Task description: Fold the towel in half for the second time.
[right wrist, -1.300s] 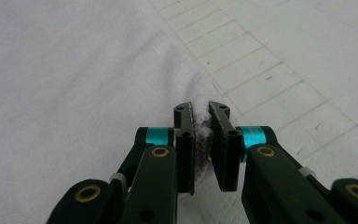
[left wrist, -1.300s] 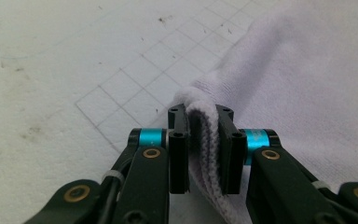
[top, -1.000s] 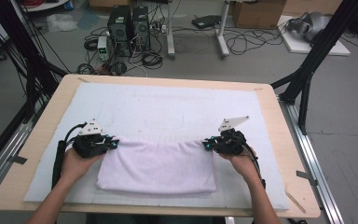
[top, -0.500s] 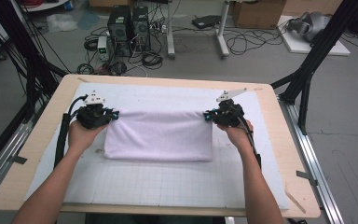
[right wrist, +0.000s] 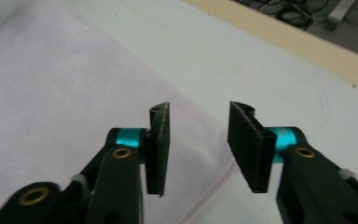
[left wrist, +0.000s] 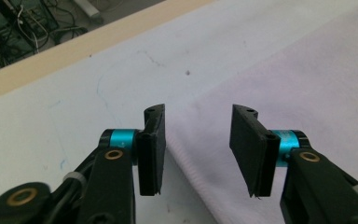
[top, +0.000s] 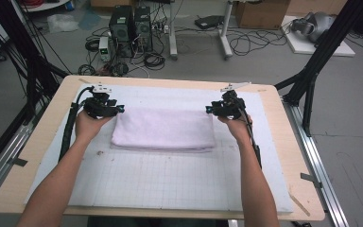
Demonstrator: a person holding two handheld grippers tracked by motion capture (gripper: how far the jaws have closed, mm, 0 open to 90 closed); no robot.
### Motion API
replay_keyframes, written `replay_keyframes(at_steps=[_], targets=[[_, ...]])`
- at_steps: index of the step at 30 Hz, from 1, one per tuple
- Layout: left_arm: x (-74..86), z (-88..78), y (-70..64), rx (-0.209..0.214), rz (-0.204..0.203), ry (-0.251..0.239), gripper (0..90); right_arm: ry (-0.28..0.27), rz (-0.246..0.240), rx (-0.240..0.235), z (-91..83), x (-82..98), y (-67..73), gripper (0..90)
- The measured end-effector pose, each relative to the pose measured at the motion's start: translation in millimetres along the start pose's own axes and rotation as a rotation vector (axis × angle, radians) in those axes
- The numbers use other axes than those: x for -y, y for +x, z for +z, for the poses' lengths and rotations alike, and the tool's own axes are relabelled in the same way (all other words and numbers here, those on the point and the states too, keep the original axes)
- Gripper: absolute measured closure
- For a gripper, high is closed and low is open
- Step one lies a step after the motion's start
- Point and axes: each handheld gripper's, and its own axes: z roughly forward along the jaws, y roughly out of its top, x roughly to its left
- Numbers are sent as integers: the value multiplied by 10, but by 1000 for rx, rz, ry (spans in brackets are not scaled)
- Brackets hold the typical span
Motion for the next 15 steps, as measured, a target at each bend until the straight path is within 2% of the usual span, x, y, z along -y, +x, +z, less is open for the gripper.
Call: replay_keyframes(at_steps=[3, 5, 8, 12, 15], targets=[[76, -55, 0, 23, -15, -10, 547, 10, 10, -12, 9, 87, 41, 562], [113, -72, -46, 45, -9, -6, 547, 28, 23, -46, 28, 153, 84, 550], [201, -104, -191, 90, 32, -16, 579, 69, -11, -66, 59, 243, 196, 553], [326, -140, -361, 134, 76, -24, 651, 61, -28, -103, 34, 341, 323, 578], [443, -157, -437, 161, 90, -18, 740, 69, -46, -115, 32, 423, 420, 596]])
